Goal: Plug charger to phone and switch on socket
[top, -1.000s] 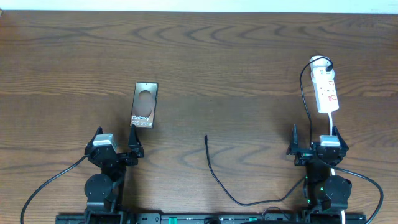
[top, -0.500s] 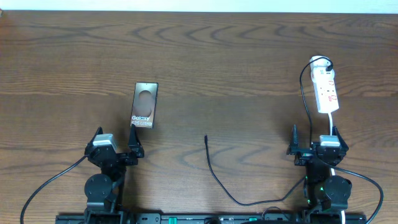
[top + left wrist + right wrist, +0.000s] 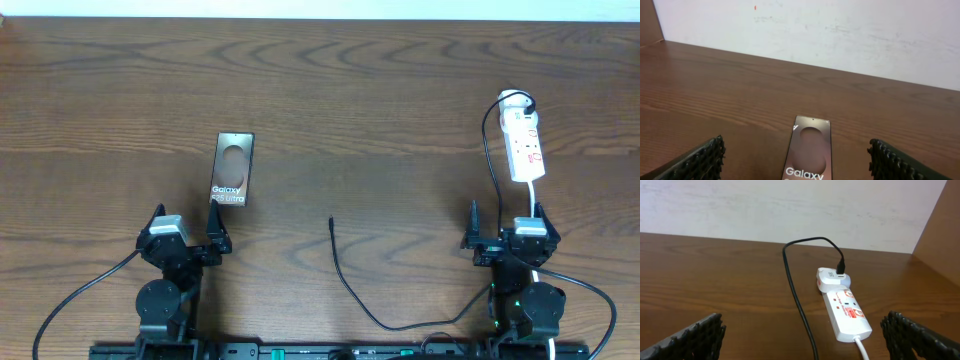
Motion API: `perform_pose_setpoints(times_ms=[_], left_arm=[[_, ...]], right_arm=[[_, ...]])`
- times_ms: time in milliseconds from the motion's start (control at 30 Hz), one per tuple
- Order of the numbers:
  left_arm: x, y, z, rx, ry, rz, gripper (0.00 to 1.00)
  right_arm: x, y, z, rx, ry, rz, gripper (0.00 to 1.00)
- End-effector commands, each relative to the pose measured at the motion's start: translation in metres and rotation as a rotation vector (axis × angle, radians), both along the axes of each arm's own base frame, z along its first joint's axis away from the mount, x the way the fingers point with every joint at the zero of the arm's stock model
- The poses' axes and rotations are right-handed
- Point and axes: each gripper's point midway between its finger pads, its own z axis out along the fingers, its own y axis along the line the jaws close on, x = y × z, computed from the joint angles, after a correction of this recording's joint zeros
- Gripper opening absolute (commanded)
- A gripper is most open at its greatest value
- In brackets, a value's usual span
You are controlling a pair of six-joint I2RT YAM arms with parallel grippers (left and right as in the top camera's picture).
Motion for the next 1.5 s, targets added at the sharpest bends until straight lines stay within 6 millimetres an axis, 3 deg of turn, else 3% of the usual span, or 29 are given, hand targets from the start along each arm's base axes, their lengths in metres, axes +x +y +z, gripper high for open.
perform_pose_setpoints(times_ms=[0,200,433,733,867,1133,1267,1400,1467], left_arm=[[0.000,0.001,-0.018,0.019,0.050,0.002,0.90],[0.000,0.001,-0.012,0.082,0.047,-0.006,0.90],[0.015,0.001,0.023,0.089,0.147,-0.011,0.90],[0.085,-0.003,0.095,0.095,0.330,-0.022,0.90],[0.114,-0.004,0.106,0.118,0.484,-0.035,0.90],[0.161,-0.006,0.098,0.126,0.763,-0.052,0.90],[0.180,-0.029,0.075,0.039,0.872,-0.185,0.90],[0.184,-0.046,0.055,-0.024,0.924,-0.273,0.90],[0.180,-0.045,0.050,-0.024,0.949,-0.270,0.88]], right_arm=[[0.000,0.000,-0.001,-0.013,0.001,0.003,0.99],[0.000,0.000,-0.001,-0.013,0.001,0.003,0.99],[0.000,0.000,-0.001,-0.013,0.001,0.003,0.99],[0.000,0.000,-0.001,-0.013,0.001,0.003,0.99],[0.000,0.000,-0.001,-0.013,0.001,0.003,0.99],[0.000,0.000,-0.001,-0.013,0.001,0.003,0.99],[0.000,0.000,-0.001,-0.013,0.001,0.003,0.99],[0.000,0.000,-0.001,-0.013,0.001,0.003,0.99],[0.000,0.000,-0.001,-0.013,0.001,0.003,0.99]])
